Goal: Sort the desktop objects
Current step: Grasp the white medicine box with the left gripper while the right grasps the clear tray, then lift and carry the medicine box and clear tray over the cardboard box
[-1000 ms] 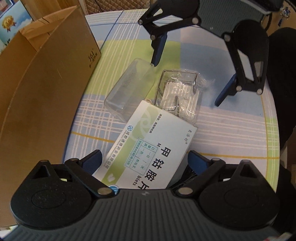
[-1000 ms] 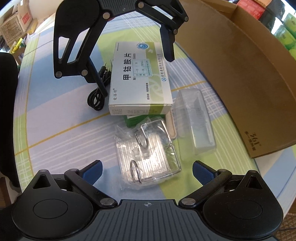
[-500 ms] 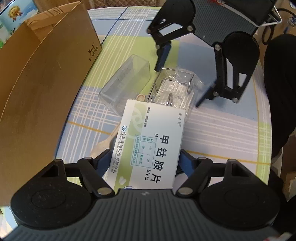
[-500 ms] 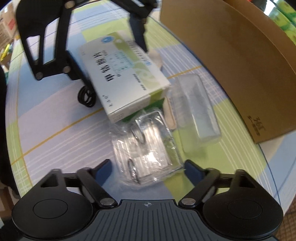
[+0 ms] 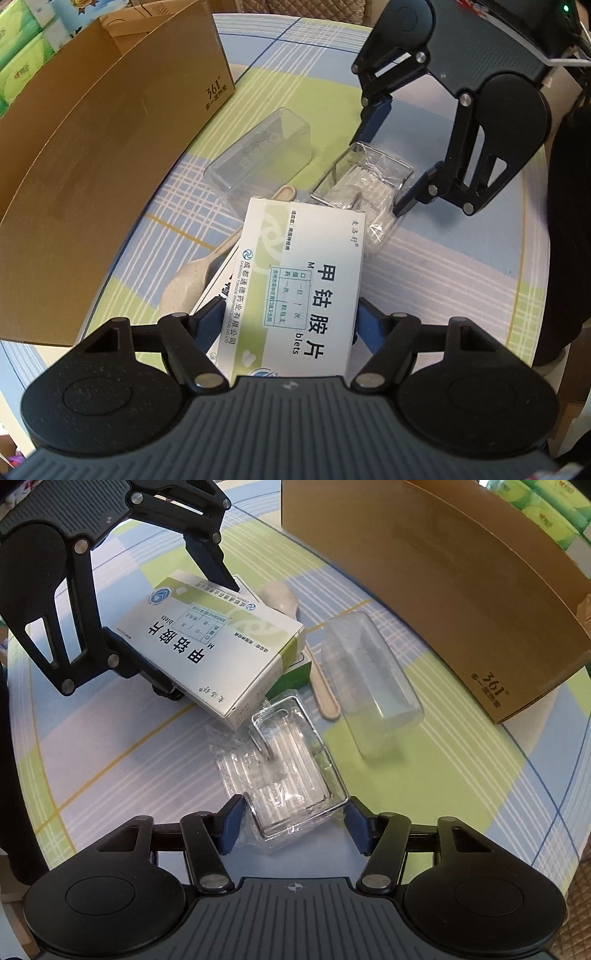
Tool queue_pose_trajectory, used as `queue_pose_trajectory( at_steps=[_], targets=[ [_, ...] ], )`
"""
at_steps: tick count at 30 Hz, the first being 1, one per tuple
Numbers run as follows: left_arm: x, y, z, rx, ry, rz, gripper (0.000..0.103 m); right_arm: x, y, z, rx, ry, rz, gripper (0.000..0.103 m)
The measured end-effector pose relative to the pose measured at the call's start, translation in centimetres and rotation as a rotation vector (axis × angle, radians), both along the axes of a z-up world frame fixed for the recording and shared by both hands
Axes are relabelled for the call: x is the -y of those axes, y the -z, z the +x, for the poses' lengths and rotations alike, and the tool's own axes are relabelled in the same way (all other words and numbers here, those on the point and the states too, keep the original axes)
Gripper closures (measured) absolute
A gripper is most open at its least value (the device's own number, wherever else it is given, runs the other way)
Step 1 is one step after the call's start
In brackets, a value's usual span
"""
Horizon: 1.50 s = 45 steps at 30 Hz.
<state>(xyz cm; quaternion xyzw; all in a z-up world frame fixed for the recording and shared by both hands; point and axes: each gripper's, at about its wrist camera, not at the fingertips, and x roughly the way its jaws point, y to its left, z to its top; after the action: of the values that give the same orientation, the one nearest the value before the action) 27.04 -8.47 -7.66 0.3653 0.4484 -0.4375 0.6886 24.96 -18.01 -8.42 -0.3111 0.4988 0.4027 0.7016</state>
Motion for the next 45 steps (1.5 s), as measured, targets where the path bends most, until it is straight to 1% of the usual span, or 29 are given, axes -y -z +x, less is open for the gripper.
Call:
queue_pose_trajectory(
  at_steps=[5, 8, 9, 12, 15, 21, 26, 32, 33, 36, 40, 45],
  targets=[
    [0.0, 0.7, 0.4, -0.015, -0.032, -0.006, 0.032, -0.1, -0.1, 0.0, -0.006, 0.01, 0.009, 0.047],
    [0.1, 1.0, 0.5, -0.015, -0.055, -0.01, 0.032, 0.2, -0.1, -0.5, -0.005, 0.019, 0.007, 0.05],
    [0.1, 1.1, 0.4, -0.012, -0.062, -0.01, 0.033, 0.2, -0.2, -0.6, -0.016, 0.025, 0.014, 0.064],
    [0.0, 1.0, 0.1, -0.016, -0.096, -0.009, 0.033, -0.1, -0.2, -0.8, 0.016, 0.053, -0.005, 0.067],
    [-0.1, 0.8, -0.3, -0.008, -0.133, -0.008, 0.033, -0.2, -0.4, -1.2, 0.027, 0.078, -0.009, 0.068],
    [-0.7, -0.5, -1.3, -0.012, -0.228, -0.063, 0.033, 0.5, -1.1, -2.0, 0.013, 0.12, 0.022, 0.069],
    [-1.4, -1.4, -2.2, -0.014, -0.296, -0.08, 0.033, 1.5, -2.4, -2.8, 0.015, 0.172, 0.054, 0.069],
    [-2.8, -2.6, -3.1, -0.012, -0.419, -0.096, 0.033, 2.9, -4.6, -4.0, 0.024, 0.229, 0.103, 0.069],
    [-3.0, -2.9, -3.2, -0.012, -0.437, -0.101, 0.033, 3.3, -5.6, -4.7, 0.027, 0.236, 0.109, 0.069],
    [-3.5, -3.6, -3.7, -0.01, -0.488, -0.112, 0.033, 3.6, -6.5, -5.0, 0.035, 0.254, 0.127, 0.069],
    [-4.1, -4.4, -4.3, 0.007, -0.551, -0.122, 0.033, 3.9, -7.9, -5.6, 0.051, 0.277, 0.148, 0.069],
    [-4.8, -5.9, -5.2, 0.026, -0.621, -0.152, 0.033, 3.8, -8.7, -5.8, 0.071, 0.312, 0.161, 0.069]
  ],
)
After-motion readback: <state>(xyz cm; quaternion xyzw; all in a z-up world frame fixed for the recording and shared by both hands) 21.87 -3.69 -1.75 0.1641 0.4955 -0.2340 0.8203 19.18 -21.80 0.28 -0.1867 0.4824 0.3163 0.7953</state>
